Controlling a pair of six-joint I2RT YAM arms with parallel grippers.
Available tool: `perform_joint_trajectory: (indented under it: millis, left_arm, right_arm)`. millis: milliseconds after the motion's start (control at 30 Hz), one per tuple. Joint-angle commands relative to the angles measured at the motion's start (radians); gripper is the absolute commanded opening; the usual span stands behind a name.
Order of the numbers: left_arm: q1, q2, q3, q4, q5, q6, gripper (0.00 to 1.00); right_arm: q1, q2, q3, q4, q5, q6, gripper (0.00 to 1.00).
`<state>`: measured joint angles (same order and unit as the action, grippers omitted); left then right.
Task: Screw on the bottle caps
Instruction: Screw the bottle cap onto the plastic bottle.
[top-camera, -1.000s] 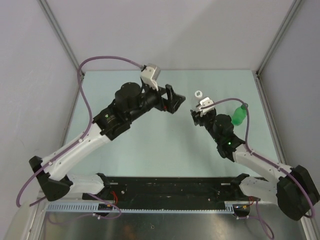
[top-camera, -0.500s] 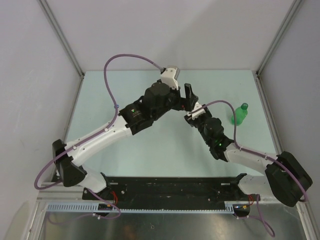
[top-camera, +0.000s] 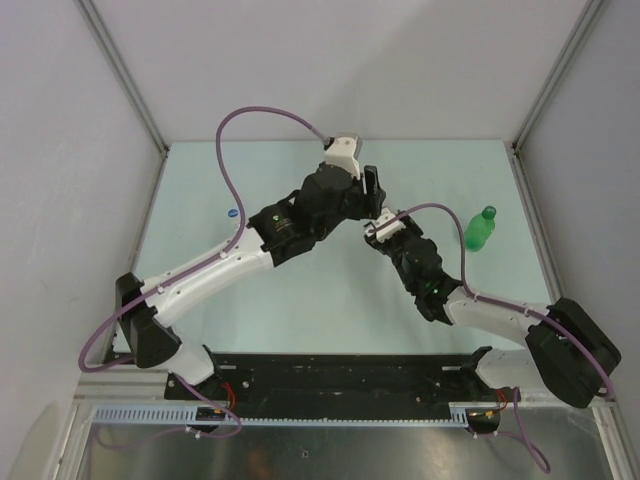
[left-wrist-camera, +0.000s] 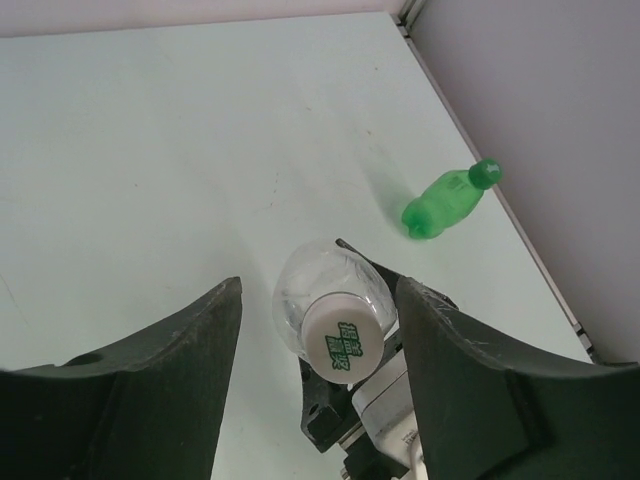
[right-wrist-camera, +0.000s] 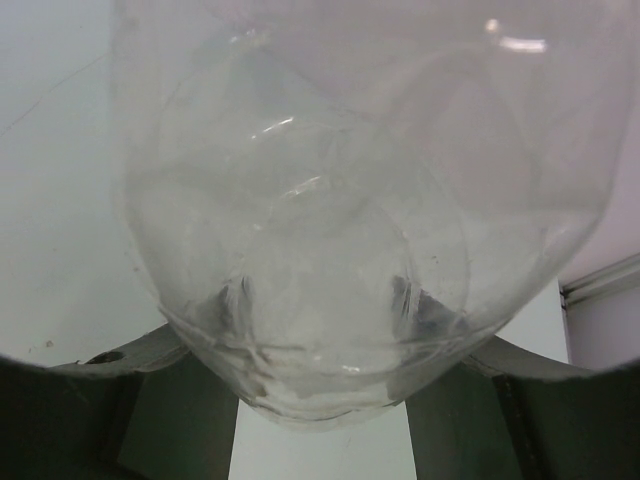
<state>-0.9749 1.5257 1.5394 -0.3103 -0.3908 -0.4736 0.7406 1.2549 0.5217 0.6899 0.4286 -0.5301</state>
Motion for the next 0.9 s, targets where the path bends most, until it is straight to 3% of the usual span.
perform_joint_trajectory:
  millis: [0,300,633,867]
  left_arm:
    - [-0.007,0.015,0.052,-0.014,-0.02,-0.031,0.66]
    - [-0.009,0.028,0.047,-0.049,-0.022,-0.059,0.58]
    - [-0.009,0.057,0.052,-0.061,0.036,-0.086,0.52]
    - [-0.009,0.059,0.048,-0.065,0.049,-0.099,0.33]
  right_arm:
    - [0.012,0.022,0.01,0.072,0.055,-0.031,0.0]
    - [0.014,0.054,0.026,0.064,0.156,-0.033,0.0]
    - [0.016,0.041,0.031,0.05,0.157,-0.02,0.0]
    - [0.019,0.037,0.031,0.039,0.156,-0.009,0.0]
